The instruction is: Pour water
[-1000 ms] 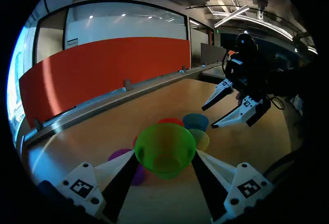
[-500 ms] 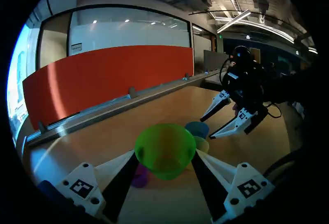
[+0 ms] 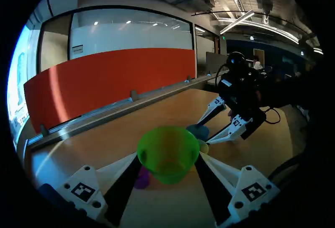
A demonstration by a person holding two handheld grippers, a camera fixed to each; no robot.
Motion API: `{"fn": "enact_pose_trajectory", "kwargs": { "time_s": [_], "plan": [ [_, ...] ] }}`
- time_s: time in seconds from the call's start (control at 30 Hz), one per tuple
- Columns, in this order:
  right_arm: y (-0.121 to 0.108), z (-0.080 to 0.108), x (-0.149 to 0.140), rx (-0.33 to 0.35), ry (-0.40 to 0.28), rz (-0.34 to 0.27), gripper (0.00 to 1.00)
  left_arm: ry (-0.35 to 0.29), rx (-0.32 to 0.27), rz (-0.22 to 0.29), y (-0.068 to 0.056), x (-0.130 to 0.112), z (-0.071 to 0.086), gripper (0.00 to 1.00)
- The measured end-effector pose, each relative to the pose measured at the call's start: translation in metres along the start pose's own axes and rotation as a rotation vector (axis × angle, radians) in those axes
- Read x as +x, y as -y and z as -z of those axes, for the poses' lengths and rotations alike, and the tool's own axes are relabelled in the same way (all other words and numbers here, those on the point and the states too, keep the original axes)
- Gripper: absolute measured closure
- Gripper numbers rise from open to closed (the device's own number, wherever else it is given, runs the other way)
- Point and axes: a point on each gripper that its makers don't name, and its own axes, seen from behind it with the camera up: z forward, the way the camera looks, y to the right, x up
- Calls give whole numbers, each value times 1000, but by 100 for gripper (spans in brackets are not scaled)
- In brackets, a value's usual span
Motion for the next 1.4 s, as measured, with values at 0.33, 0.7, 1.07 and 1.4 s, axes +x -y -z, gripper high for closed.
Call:
{"fn": "enact_pose_trajectory", "kwargs": {
  "time_s": [0.33, 0.7, 1.07, 1.4],
  "plan": [
    [-1, -12, 2, 12, -2, -3, 0, -3, 8, 2, 1, 2, 5, 15],
    [1, -18, 4, 23, -12, -20, 8, 2, 10, -2, -1, 1, 7, 15],
    [1, -19, 4, 17, -28, -51, 10, 0, 13, 2, -1, 0, 7, 15],
    [1, -12, 8, 11, -60, -80, 11, -2, 17, 11, 1, -1, 8, 15]
  ]
}}
